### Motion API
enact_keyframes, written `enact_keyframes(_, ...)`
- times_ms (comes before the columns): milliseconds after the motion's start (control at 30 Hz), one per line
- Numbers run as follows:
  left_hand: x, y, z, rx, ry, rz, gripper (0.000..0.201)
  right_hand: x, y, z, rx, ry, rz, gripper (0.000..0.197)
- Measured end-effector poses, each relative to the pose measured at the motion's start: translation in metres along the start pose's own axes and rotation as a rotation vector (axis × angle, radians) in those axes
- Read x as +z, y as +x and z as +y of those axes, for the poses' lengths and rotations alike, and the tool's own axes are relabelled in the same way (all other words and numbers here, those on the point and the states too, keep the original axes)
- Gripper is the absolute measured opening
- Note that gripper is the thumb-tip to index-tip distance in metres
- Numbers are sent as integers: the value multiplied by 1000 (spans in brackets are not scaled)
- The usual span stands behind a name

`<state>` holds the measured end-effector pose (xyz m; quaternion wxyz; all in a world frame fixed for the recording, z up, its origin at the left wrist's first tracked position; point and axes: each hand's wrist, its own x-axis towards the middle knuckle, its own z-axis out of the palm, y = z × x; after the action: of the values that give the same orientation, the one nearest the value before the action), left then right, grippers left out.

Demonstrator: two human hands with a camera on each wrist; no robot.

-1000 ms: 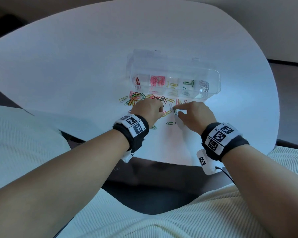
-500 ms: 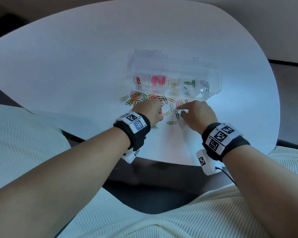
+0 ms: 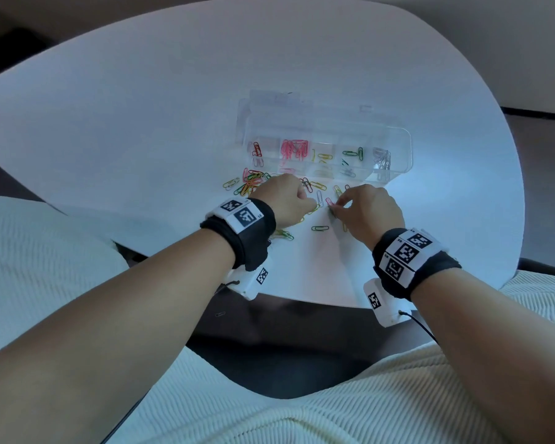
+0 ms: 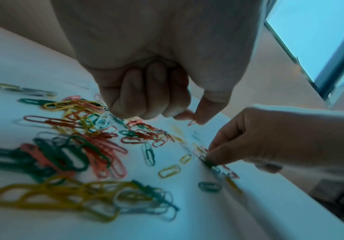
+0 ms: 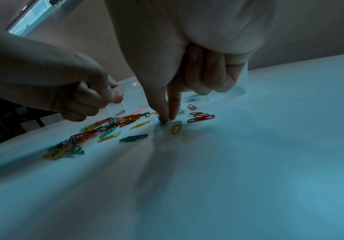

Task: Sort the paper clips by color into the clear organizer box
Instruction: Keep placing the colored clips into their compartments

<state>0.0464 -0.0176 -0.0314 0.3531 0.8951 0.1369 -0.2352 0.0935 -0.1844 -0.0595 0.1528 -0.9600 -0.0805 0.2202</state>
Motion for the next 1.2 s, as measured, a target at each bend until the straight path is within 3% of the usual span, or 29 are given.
enact_keyframes(133,-12,-7,9,10,-191,-119,23,-3,-1,-2,46,74,-77,17)
enact_keyframes(267,-11,-13,7,-111,-575,-263,24,-8,-3,-3,56,108,-89,22)
enact_keyframes(367,-9,-14,9,-99,-707,-260,30,-23,-3,-10,69,384,-184,22)
enact_keyframes(567,-21,-13,10,-78,-1171,-198,18,-48,-14,-29,192,1023,-360,25)
enact_keyframes(700,-34,-9,15,-163,-1089,-111,22,-60,-15,-40,178,1279,-444,25)
enact_keyframes(867,-53,-7,18,-301,-757,29,18,-69,-6,-63,335,1474,-334,16)
enact_keyframes(933,-58,-5,17,-313,-805,74,14,-68,-3,-75,426,1545,-273,7)
enact_keyframes(1100,-69,2,16,-283,-1139,120,4,-67,-1,-98,473,1656,-244,22)
enact_keyframes(1200,-71,2,13,-293,-1284,99,14,-68,1,-105,464,1741,-237,32)
